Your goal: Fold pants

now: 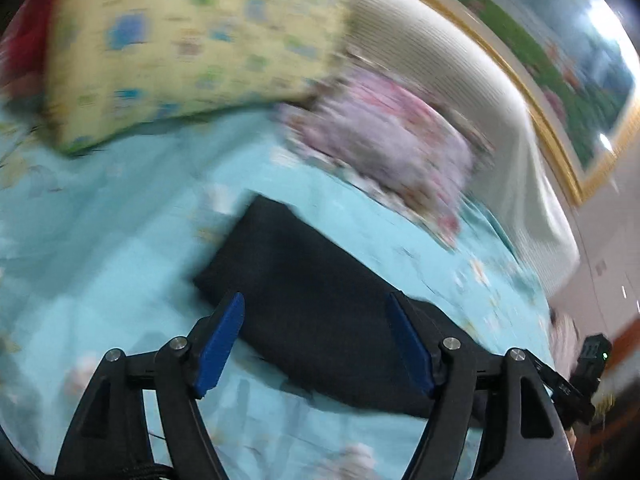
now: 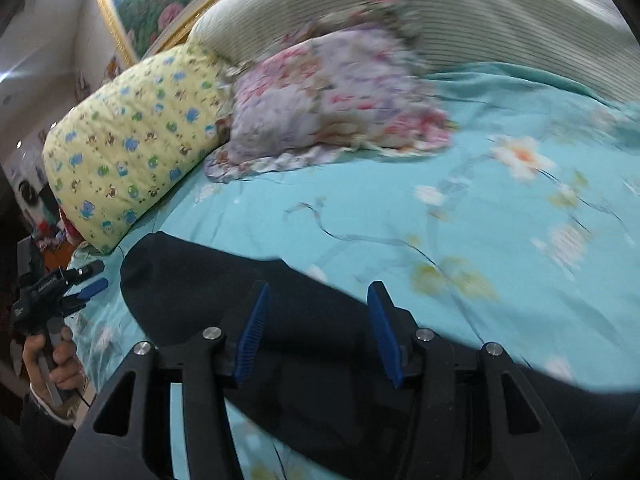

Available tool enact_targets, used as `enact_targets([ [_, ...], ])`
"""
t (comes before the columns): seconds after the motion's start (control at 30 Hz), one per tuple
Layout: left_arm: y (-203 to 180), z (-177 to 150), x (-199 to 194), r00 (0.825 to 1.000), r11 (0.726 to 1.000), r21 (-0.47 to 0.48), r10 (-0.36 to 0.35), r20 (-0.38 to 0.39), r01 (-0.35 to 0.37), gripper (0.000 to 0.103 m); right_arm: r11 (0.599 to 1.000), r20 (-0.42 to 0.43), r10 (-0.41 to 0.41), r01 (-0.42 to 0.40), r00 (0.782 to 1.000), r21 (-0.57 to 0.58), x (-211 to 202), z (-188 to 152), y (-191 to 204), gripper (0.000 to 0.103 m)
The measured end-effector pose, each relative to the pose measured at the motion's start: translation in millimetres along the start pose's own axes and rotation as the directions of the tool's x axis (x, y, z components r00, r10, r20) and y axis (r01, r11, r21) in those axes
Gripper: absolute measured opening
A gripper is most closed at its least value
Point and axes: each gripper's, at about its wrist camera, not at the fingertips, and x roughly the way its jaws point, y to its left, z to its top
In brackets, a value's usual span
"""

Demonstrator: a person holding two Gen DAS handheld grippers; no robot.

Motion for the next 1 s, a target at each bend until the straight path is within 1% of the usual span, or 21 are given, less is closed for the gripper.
enact_targets([
  [0.1, -47.2, -11.3, 20.6, 0.995, 0.991, 0.113, -0.065, -0.077, 0.073, 0.075, 0.997, 0.003, -0.039, 0.039, 0.999, 0.063, -25.4, -22.9, -26.4, 0.052],
  [0.13, -61.2, -16.8, 26.0, 0.991, 0.984, 0.150, -0.081, -0.107, 0.096, 0.075, 0.995, 0.004, -0.048, 0.048, 0.999, 0.087, -36.7, -33.8, -35.9, 0.052],
  [0.2, -93.7, -31.1, 42.1, 0.977, 0.961, 0.231, -0.110, -0.181, 0.151, 0.075, 0.991, 0.001, -0.078, 0.078, 0.997, 0.109, -51.0, -49.0, -47.6, 0.052],
  [0.23, -102.7, -36.9, 45.3, 0.973, 0.953, 0.251, -0.119, -0.200, 0.168, 0.075, 0.989, -0.002, -0.097, 0.097, 0.995, 0.110, -59.1, -56.7, -52.6, 0.052],
  [0.27, -119.3, -45.9, 53.9, 0.960, 0.936, 0.288, -0.134, -0.245, 0.204, 0.075, 0.987, -0.003, -0.116, 0.116, 0.993, 0.109, -64.5, -61.5, -55.7, 0.052],
  [0.3, -128.9, -52.2, 59.1, 0.953, 0.926, 0.307, -0.138, -0.268, 0.220, 0.075, 0.984, 0.000, -0.143, 0.143, 0.990, 0.111, -72.0, -68.5, -59.6, 0.052],
  [0.4, -161.2, -73.9, 77.2, 0.925, 0.880, 0.384, -0.138, -0.353, 0.278, 0.075, 0.968, 0.003, -0.180, 0.177, 0.984, 0.178, -94.9, -89.7, -80.3, 0.052],
  [0.5, -184.5, -92.4, 88.7, 0.903, 0.832, 0.456, -0.120, -0.412, 0.318, 0.075, 0.948, 0.002, -0.215, 0.208, 0.977, 0.240, -108.2, -103.7, -99.3, 0.052],
  [0.53, -193.3, -98.7, 93.5, 0.896, 0.812, 0.485, -0.100, -0.432, 0.324, 0.075, 0.942, 0.002, -0.218, 0.210, 0.976, 0.263, -113.0, -108.6, -106.0, 0.052],
  [0.63, -207.9, -109.0, 102.5, 0.881, 0.774, 0.530, -0.073, -0.468, 0.346, 0.075, 0.921, 0.008, -0.235, 0.220, 0.972, 0.321, -122.6, -117.9, -120.9, 0.052],
  [0.7, -214.5, -113.1, 107.0, 0.872, 0.756, 0.548, -0.062, -0.486, 0.359, 0.075, 0.905, 0.016, -0.232, 0.210, 0.973, 0.369, -126.2, -121.6, -130.9, 0.052],
  [0.77, -217.9, -119.1, 108.5, 0.852, 0.723, 0.567, -0.057, -0.521, 0.395, 0.075, 0.894, 0.027, -0.226, 0.196, 0.974, 0.403, -127.0, -121.7, -138.5, 0.052],
  [0.8, -221.9, -121.7, 115.9, 0.846, 0.705, 0.585, -0.040, -0.532, 0.401, 0.076, 0.891, 0.030, -0.224, 0.193, 0.974, 0.411, -127.2, -121.7, -140.3, 0.052],
  [0.83, -223.3, -125.1, 119.2, 0.844, 0.690, 0.602, -0.022, -0.536, 0.401, 0.076, 0.885, 0.036, -0.221, 0.185, 0.975, 0.428, -127.1, -121.3, -144.1, 0.052],
  [0.9, -227.9, -134.9, 128.3, 0.844, 0.647, 0.657, 0.038, -0.535, 0.388, 0.076, 0.874, 0.042, -0.214, 0.172, 0.976, 0.454, -126.2, -120.6, -150.0, 0.052],
  [1.0, -229.5, -139.0, 138.6, 0.835, 0.615, 0.686, 0.079, -0.545, 0.390, 0.076, 0.856, 0.038, -0.219, 0.173, 0.975, 0.487, -122.9, -120.6, -158.5, 0.052],
])
